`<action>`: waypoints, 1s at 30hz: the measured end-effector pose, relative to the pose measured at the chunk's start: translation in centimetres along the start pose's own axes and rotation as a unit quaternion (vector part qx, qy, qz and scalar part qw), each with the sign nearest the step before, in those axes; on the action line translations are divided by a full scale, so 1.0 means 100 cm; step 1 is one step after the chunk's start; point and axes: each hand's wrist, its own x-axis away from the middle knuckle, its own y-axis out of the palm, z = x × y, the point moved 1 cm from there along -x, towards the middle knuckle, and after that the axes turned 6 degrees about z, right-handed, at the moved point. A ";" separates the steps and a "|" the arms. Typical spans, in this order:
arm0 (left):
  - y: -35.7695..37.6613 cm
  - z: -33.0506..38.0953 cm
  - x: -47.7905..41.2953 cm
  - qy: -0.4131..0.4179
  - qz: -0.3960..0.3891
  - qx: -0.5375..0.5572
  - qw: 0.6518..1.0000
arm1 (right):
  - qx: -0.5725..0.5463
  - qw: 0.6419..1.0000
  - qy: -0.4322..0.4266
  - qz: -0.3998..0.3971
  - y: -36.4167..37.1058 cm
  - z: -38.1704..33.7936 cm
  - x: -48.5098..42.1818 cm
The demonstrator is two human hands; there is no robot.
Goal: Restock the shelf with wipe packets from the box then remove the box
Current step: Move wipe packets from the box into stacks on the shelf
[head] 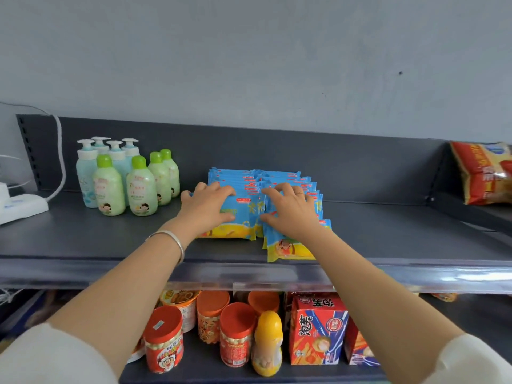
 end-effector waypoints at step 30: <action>0.030 0.043 0.013 0.114 0.003 -0.024 0.993 | 0.080 0.994 -0.076 -0.001 -0.006 0.035 0.018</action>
